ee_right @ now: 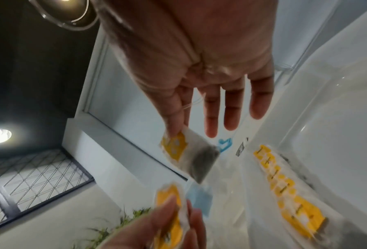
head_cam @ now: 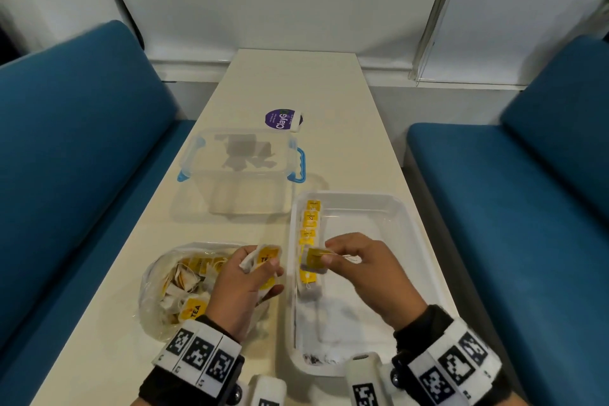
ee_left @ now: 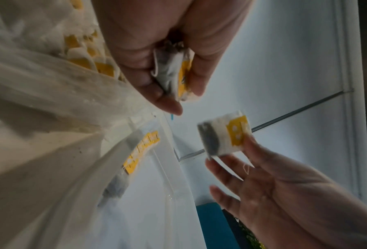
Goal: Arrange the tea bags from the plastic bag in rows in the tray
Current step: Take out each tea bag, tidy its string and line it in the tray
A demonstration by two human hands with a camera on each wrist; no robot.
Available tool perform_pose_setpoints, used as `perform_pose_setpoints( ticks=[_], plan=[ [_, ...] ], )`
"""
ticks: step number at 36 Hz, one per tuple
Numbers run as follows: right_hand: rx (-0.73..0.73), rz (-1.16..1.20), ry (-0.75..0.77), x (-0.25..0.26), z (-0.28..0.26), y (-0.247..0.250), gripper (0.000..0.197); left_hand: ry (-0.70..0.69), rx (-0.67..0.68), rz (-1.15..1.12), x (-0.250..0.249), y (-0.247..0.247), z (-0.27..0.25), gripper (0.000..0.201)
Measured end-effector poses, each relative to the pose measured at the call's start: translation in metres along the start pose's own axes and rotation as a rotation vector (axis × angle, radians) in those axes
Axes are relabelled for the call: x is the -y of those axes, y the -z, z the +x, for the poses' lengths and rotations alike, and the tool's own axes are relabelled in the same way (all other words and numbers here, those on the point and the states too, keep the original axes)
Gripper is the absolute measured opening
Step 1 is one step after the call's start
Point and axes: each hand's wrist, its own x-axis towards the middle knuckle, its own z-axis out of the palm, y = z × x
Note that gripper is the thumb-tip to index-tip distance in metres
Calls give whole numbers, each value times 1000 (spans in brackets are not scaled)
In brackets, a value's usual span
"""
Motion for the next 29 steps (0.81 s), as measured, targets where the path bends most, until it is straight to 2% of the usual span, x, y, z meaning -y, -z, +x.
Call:
perform_pose_setpoints(
  ticks=[4, 8, 13, 17, 23, 26, 29],
  plan=[
    [74, -4, -24, 1, 0, 10, 5, 1, 19, 18, 0, -1, 0, 8],
    [88, -50, -99, -1, 1, 9, 22, 22, 57, 56, 0, -8, -2, 8],
    [131, 24, -192, -3, 0, 0, 23, 58, 122, 88, 2, -17, -8, 16],
    [149, 53, -184, -3, -1, -8, 22, 97, 179, 144, 4, -18, -11, 39],
    [98, 110, -168, -8, -5, -17, 9, 117, 128, 113, 5, -15, -9, 35],
    [132, 133, -203, -13, -8, -18, 25, 118, 98, 85, 4, -13, -8, 30],
    [110, 174, -192, -18, -12, -21, 29, 127, 88, 74, 6, -12, -7, 29]
  ],
)
